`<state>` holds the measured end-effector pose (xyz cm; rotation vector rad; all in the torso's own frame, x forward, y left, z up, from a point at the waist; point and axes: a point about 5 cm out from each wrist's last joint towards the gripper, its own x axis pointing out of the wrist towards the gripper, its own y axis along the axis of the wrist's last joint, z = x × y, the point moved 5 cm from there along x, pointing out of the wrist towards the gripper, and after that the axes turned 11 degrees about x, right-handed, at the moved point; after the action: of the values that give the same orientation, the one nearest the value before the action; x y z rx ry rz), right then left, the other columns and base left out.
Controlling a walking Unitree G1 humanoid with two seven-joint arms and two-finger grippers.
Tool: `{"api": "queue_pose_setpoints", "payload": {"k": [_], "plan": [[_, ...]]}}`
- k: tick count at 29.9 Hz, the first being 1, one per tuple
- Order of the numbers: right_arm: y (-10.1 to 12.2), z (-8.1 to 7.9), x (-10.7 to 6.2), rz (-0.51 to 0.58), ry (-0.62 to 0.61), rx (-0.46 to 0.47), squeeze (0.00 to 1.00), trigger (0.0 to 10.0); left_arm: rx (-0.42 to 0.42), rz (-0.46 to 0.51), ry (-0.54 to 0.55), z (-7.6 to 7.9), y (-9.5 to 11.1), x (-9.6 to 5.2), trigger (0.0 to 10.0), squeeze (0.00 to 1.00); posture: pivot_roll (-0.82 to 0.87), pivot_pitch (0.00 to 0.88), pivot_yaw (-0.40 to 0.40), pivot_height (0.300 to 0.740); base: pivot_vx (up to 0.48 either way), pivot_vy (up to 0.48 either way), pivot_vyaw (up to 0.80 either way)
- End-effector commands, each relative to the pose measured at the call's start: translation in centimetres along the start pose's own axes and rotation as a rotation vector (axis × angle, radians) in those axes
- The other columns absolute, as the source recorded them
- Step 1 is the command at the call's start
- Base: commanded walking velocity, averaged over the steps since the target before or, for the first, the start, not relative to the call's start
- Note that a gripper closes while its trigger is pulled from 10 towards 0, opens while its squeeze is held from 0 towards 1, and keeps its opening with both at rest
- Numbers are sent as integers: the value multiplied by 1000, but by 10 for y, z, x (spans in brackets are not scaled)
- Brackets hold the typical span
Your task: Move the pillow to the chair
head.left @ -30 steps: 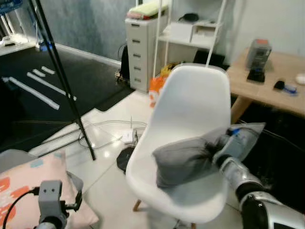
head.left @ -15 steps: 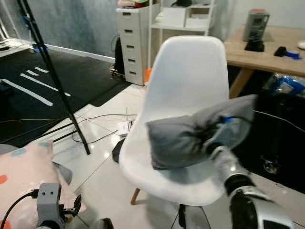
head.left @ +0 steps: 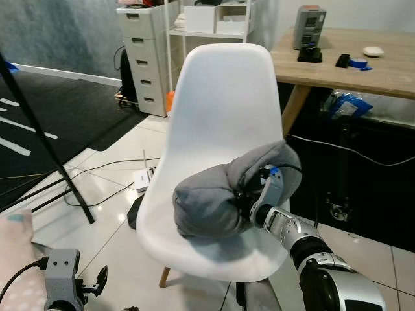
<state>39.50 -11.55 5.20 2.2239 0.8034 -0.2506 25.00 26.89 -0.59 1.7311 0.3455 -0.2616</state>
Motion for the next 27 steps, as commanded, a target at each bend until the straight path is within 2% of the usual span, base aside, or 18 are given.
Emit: {"api": "queue_pose_setpoints", "payload": {"k": [1, 3, 6, 8, 9, 11, 13, 14, 15, 17, 18, 20, 21, 23, 24, 25, 26, 27], "plan": [[-88, 37, -14, -331, -132, 118, 0, 10000, 4, -16, 7, -6, -3, -3, 10000, 0, -65, 148, 59, 455, 0, 0, 0], [-89, 34, -19, -390, -62, 113, 0, 10000, 2, -21, 3, -3, -4, -3, 10000, 0, -66, 149, 56, 445, 0, 0, 0], [-67, 35, -21, -306, -6, 69, 0, 10000, -1, -25, 2, -2, -5, -4, 10000, 0, -72, 150, 55, 445, 0, 0, 0], [-5, 42, -25, -34, -30, 45, 0, 10000, -5, -32, -1, 0, -7, -4, 10000, 0, -84, 150, 50, 445, 0, 0, 0], [-5, 42, -25, -34, -30, 45, 0, 10000, -5, -32, -1, 0, -7, -4, 10000, 0, -84, 150, 50, 445, 0, 0, 0], [63, 51, -45, 251, -85, 65, 0, 10000, -8, -35, -3, 1, -8, -3, 10000, 0, -88, 150, 49, 445, 0, 0, 0], [63, 51, -45, 251, -85, 65, 0, 10000, -8, -35, -3, 1, -8, -3, 10000, 0, -88, 150, 49, 445, 0, 0, 0], [102, 56, -64, 413, -124, 65, 0, 10000, -11, -35, -5, 3, -8, -2, 10000, 0, -93, 148, 48, 445, 0, 0, 0], [102, 56, -64, 413, -124, 65, 0, 10000, -11, -35, -5, 3, -8, -2, 10000, 0, -93, 148, 48, 445, 0, 0, 0], [163, 42, -94, 633, -63, 59, 0, 10000, -15, -36, -9, 5, -8, -1, 10000, 0, -103, 146, 40, 445, 0, 0, 0], [163, 42, -94, 633, -63, 59, 0, 10000, -15, -36, -9, 5, -8, -1, 10000, 0, -103, 146, 40, 445, 0, 0, 0], [162, 17, -83, 531, 60, 45, 0, 10000, -18, -36, -10, 6, -8, 0, 10000, 0, -105, 137, 34, 445, 0, 0, 0], [162, 17, -83, 531, 60, 45, 0, 10000, -18, -36, -10, 6, -8, 0, 10000, 0, -105, 137, 34, 445, 0, 0, 0], [114, 4, -57, 272, 145, -49, 0, 10000, -26, -34, -4, 6, -9, 1, 10000, 0, -109, 133, 28, 445, 0, 0, 0], [114, 4, -57, 272, 145, -49, 0, 10000, -26, -34, -4, 6, -9, 1, 10000, 0, -109, 133, 28, 445, 0, 0, 0], [86, 4, -47, 159, 170, -116, 0, 10000, -28, -34, -2, 7, -9, 1, 10000, 0, -110, 132, 28, 445, 0, 0, 0], [86, 4, -47, 159, 170, -116, 0, 10000, -28, -34, -2, 7, -9, 1, 10000, 0, -110, 132, 28, 445, 0, 0, 0], [52, 5, -38, 27, 195, -127, 0, 10000, -29, -35, -3, 8, -9, 0, 10000, 0, -109, 132, 28, 445, 0, 0, 0]]}}
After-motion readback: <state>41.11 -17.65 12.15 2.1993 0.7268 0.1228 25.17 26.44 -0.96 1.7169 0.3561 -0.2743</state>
